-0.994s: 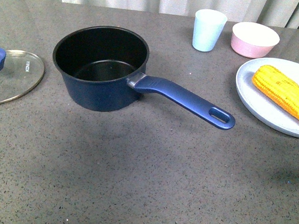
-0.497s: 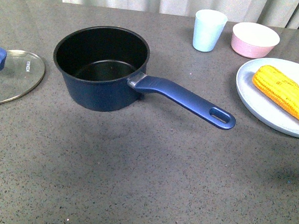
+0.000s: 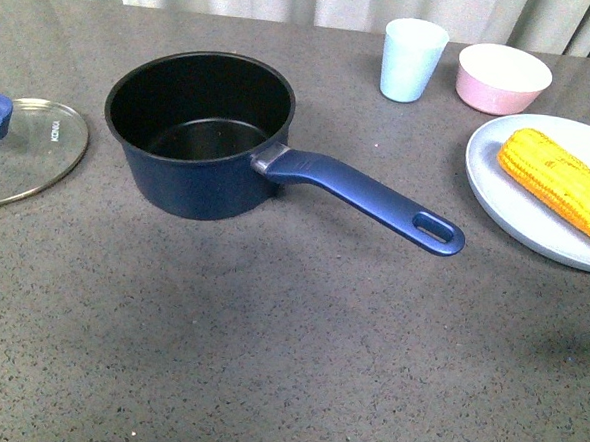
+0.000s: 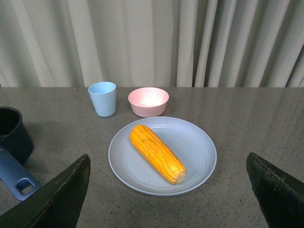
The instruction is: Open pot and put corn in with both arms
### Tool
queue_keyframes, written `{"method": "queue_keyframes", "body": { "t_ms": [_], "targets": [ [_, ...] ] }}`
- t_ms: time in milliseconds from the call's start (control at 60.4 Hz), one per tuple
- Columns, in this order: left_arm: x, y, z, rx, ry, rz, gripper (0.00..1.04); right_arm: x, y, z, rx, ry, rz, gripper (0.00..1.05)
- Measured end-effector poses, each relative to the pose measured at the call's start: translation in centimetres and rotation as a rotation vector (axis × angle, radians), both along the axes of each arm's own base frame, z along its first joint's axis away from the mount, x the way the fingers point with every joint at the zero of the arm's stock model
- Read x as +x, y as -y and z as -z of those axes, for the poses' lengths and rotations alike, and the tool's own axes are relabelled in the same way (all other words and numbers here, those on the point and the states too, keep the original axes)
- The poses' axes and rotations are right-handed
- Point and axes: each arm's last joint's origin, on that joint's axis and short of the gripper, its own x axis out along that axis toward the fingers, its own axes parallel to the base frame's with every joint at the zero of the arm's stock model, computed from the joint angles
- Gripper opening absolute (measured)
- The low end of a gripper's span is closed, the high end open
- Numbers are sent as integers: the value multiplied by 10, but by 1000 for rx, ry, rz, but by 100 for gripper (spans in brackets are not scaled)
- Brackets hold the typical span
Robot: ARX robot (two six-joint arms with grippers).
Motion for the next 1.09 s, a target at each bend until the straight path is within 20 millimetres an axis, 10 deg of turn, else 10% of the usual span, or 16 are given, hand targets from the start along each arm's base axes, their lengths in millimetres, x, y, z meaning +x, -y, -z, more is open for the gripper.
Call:
{"method": "queue_keyframes", "body": {
  "t_ms": [265,497,679,1093],
  "targets": [
    [0,0,0,0,0,0,96,0,0,0,8,-8,-5,96],
    [0,0,0,1,0,0,96,29,21,-10,150,-380,-43,96],
    [0,0,0,1,0,0,96,89,42,-18,-8,-357,-69,96],
    [0,0,0,1,0,0,96,240,40,43,-257,-628,-281,96]
  ]
}}
